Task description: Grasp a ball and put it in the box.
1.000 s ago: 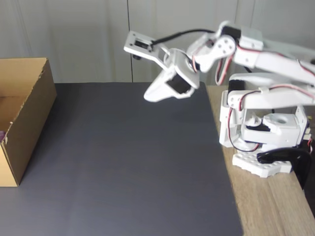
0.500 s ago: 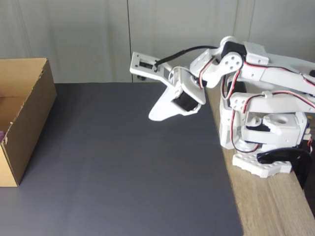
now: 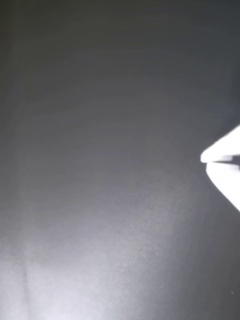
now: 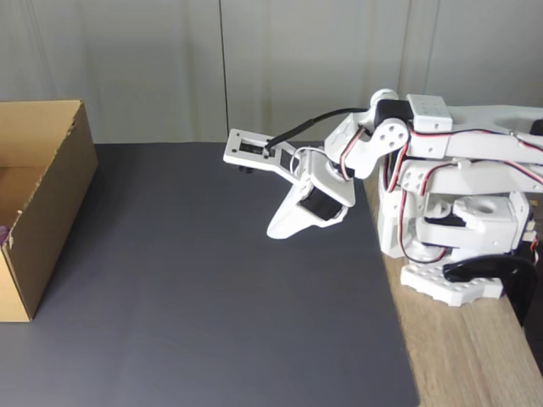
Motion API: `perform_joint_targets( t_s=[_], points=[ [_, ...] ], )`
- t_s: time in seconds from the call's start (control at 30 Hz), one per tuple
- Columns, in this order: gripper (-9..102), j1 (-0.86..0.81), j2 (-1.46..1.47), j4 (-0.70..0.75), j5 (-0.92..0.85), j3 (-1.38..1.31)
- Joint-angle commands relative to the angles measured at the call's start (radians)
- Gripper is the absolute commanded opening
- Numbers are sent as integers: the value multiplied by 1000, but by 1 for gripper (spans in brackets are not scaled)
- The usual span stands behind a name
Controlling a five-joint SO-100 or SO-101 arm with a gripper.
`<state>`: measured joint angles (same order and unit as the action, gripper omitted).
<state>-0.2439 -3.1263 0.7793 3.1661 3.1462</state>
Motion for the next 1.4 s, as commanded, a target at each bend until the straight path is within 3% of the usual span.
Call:
perform_joint_targets(
  t_s=[0.0,0.47,0.87,1.37],
  points=[
    [0,-14,-5,21,-21,0],
    [0,-14,-6,135,-169,2],
    [0,3,-6,334,-158,2],
    [1,37,-6,347,-158,2]
  ],
)
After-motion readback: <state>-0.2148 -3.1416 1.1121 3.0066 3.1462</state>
